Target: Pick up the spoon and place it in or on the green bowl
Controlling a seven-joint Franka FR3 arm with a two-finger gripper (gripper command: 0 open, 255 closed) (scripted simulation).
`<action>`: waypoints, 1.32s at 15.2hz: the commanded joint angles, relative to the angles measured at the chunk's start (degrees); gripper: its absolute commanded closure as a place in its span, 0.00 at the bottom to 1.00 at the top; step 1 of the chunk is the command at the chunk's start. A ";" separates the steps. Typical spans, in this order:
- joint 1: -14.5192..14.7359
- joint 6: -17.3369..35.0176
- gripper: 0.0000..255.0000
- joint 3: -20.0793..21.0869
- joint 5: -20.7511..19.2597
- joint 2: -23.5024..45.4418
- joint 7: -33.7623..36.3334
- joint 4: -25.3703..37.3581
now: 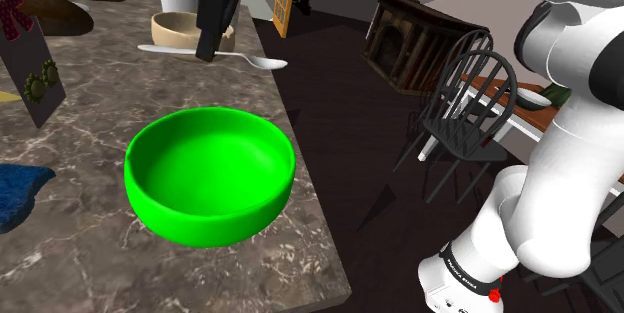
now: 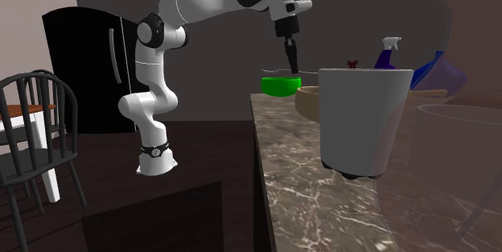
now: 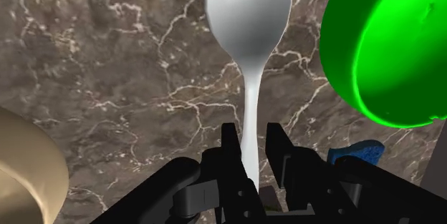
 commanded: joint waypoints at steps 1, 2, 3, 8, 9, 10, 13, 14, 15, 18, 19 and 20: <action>0.21 -1.98 1.00 0.05 -0.33 0.80 0.36 2.75; 0.35 -2.93 1.00 0.08 -0.51 1.24 0.55 4.14; 0.50 -3.91 1.00 0.11 -0.71 1.71 0.76 5.59; 1.46 -9.02 1.00 0.28 -1.85 4.54 1.81 13.51; 1.92 -8.37 1.00 0.61 -1.67 3.17 2.74 11.68; 2.41 -7.80 1.00 0.97 -1.52 1.92 3.69 10.03; 4.03 -6.44 1.00 2.12 -1.25 -1.28 6.70 6.02; 4.62 -6.08 1.00 2.53 -1.22 -2.18 7.76 4.95; 5.22 -5.77 1.00 2.97 -1.22 -2.99 8.85 3.99; 7.13 -5.05 1.00 4.38 -1.37 -4.99 12.27 1.79; 7.78 -4.88 1.00 4.91 -1.49 -5.50 13.46 1.25; 8.47 -4.73 1.00 5.42 -1.63 -5.95 14.68 0.81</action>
